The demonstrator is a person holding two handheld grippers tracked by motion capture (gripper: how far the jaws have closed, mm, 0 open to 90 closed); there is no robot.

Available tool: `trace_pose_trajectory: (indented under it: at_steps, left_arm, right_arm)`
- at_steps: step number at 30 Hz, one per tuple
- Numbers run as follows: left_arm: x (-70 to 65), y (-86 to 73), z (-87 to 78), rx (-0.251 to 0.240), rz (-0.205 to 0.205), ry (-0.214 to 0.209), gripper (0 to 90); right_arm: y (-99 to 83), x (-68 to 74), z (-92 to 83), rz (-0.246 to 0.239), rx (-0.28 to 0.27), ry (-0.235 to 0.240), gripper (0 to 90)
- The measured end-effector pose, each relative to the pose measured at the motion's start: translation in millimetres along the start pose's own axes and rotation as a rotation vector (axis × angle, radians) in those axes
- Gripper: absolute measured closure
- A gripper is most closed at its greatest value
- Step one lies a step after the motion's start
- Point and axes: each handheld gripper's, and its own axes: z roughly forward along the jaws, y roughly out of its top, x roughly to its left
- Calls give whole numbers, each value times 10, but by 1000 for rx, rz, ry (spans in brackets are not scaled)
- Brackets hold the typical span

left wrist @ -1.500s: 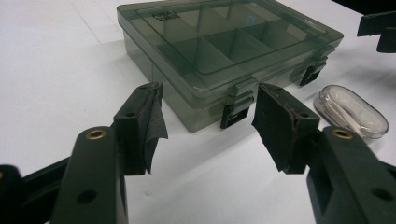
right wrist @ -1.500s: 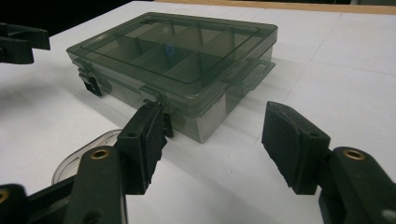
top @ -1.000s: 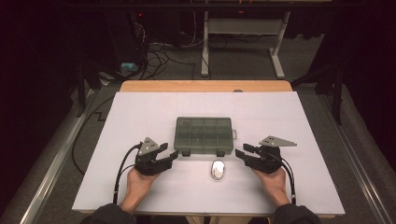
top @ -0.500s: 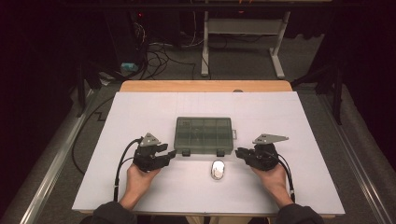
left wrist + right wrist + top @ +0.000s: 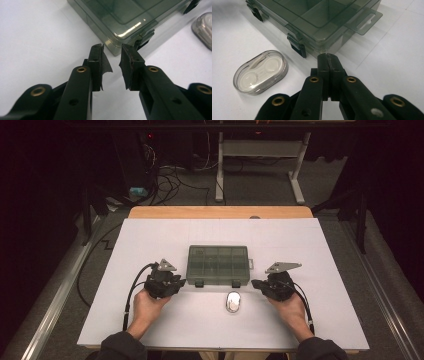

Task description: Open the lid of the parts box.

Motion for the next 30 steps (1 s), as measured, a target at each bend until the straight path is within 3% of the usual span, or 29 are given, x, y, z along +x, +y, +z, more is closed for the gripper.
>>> trace_pose_trajectory:
  at_steps: [22,30]
  left_arm:
    - [-51,52,125,35,21,-24,747]
    - [-57,62,92,-2,15,-35,738]
  right_arm:
    - [49,3,50,-1,18,3,900]
    - [52,-7,12,15,-21,8,876]
